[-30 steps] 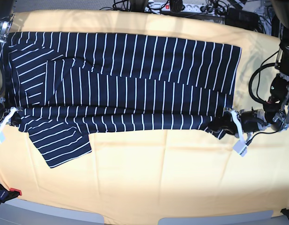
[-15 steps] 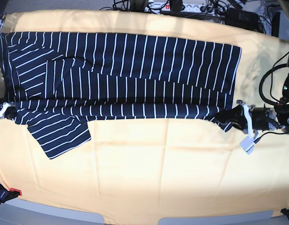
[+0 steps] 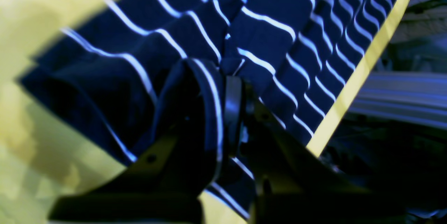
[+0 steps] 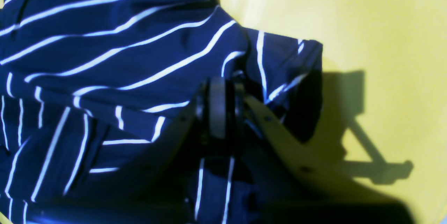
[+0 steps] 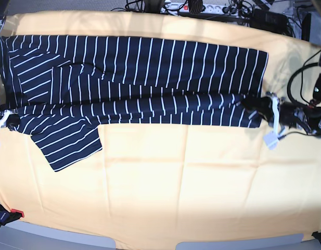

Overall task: Fold the T-shirt properly
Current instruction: 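Grasp the sleeve end with the right gripper and fold it inward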

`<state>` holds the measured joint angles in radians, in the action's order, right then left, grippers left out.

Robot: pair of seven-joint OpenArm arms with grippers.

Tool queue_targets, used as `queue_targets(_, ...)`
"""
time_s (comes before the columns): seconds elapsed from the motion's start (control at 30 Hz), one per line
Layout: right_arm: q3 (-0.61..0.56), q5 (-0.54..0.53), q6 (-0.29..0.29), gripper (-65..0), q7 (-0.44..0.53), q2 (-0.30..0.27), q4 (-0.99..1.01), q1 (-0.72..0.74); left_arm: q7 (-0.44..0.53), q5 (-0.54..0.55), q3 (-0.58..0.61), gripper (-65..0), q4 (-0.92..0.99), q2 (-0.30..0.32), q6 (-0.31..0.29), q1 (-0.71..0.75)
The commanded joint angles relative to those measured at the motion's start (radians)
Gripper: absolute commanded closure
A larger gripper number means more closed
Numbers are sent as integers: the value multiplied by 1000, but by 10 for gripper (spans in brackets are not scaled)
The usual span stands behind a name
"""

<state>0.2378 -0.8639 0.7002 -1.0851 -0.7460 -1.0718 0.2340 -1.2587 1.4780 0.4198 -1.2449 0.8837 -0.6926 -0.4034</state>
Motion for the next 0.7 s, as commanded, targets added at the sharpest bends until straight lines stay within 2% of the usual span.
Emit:
queue_targets(0.0, 10, -1, -2, -171, 6, -40, -16, 24, -11, 6, -11, -75, -10, 30, -6, -16)
queue_targets(0.07, 10, -1, -2, -300, 6, -53, -16, 27, -9, 6, -11, -250, -10, 31, -6, -5)
queue_targets(0.1, 10, -3, -2, -333, 7, -63, -20, 32, -4, 6, -11, -322, -10, 30, -6, -4)
queue_targets(0.13, 10, -24, -2, -339, 7, -79, -31, 32, 2, 6, -11, -363, -10, 31, -6, -3)
queue_targets(0.27, 11, -225, -2, -339, 11, -139, -99, 32, 5, 6, -11, -368, -10, 31, -6, -3)
queue_targets(0.33, 11, -308, -2, -339, 23, -140, -119, 32, 4, 6, -11, -368, -10, 31, -6, 0)
queue_targets(0.4, 11, -323, -2, -339, 56, -117, -121, 33, 5, 6, -11, -368, -10, 31, -6, 6)
queue_targets(0.5, 11, -203, -2, -339, 144, -44, -120, 33, 14, 6, -11, -368, -10, 31, -6, 10)
queue_targets(0.67, 11, 194, -2, -339, 323, 111, -117, 32, 51, 6, -11, -368, -10, 31, -6, 10)
